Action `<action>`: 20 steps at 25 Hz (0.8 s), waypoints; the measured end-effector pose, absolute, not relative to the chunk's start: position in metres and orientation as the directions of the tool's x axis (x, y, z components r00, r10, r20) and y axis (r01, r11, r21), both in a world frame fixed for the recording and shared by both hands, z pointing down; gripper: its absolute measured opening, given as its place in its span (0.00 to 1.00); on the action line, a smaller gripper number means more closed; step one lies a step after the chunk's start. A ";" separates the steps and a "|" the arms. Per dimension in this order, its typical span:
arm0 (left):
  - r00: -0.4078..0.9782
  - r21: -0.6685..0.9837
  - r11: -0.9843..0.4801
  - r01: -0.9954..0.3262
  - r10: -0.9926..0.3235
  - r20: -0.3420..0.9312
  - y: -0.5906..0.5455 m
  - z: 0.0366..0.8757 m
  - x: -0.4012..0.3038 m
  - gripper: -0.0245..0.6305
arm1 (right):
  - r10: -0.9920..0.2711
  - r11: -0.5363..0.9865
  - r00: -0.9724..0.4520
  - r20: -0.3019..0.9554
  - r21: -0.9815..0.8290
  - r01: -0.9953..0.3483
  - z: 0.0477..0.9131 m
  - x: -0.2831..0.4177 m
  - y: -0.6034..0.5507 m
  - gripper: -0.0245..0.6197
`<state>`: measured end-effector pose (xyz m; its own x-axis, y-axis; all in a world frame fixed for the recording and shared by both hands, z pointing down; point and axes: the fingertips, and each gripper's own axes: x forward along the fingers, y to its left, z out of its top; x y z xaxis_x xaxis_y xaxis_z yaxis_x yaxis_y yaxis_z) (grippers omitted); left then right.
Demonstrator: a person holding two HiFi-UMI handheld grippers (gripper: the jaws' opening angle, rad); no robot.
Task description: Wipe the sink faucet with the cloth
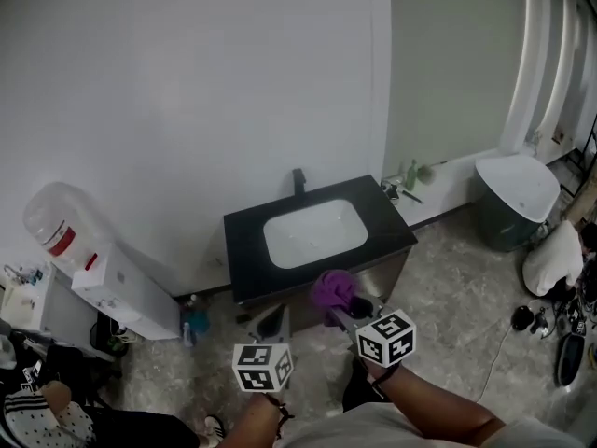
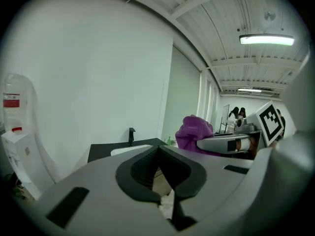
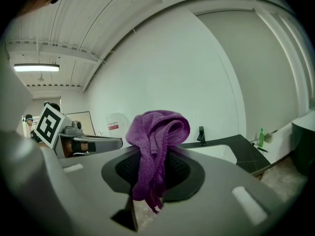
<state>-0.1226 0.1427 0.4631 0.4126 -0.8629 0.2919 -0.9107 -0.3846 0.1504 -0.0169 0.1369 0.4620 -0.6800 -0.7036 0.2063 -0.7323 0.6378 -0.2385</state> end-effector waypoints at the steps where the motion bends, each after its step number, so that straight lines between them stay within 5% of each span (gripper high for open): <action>1: 0.404 0.151 -0.376 -0.914 -0.866 0.293 0.119 0.462 -0.117 0.05 | -0.695 0.645 -0.689 0.206 -0.243 -0.724 0.462 -0.012 0.112 0.18; 20: 0.351 0.203 -0.294 -0.934 -0.862 0.365 -0.202 0.482 -0.044 0.05 | -0.576 0.698 -0.768 0.279 -0.321 -0.640 0.485 0.045 -0.212 0.18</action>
